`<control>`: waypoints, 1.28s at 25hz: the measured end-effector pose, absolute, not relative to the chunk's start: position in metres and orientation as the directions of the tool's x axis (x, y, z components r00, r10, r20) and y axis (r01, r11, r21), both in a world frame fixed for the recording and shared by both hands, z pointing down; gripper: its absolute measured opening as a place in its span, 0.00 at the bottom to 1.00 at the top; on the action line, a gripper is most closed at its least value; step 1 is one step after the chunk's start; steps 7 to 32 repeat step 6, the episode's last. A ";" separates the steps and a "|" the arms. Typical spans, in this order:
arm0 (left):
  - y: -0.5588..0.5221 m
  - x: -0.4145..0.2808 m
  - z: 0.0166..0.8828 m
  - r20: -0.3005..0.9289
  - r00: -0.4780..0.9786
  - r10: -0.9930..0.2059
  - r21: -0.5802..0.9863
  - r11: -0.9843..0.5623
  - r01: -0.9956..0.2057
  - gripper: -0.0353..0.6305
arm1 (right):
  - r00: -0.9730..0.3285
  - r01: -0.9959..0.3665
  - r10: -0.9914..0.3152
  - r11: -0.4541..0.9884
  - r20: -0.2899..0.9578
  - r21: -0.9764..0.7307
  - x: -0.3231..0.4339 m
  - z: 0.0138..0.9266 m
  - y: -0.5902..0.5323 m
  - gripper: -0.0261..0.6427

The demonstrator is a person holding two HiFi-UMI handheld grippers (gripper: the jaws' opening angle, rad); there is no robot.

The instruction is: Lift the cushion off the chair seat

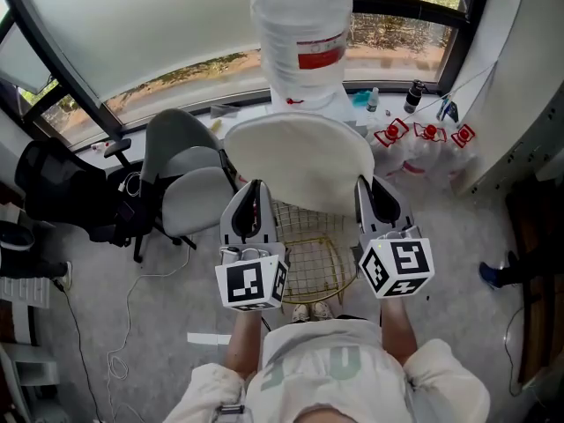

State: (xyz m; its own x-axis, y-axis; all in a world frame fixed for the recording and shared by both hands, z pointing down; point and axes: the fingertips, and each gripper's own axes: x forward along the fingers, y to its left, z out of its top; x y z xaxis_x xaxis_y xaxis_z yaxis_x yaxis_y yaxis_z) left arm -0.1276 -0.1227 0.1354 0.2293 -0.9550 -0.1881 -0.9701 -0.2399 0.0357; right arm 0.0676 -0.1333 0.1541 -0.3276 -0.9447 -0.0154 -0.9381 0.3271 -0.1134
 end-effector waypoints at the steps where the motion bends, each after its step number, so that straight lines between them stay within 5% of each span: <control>1: -0.122 -0.127 0.136 -0.188 0.230 -0.955 0.035 -0.240 -0.970 0.09 | -0.326 -0.939 -0.945 0.325 -0.014 -0.113 0.069 0.155 -0.133 0.11; 32: -0.123 -0.125 0.137 -0.188 0.234 -0.954 0.035 -0.244 -0.969 0.09 | -0.319 -0.941 -0.948 0.318 -0.011 -0.114 0.072 0.157 -0.132 0.11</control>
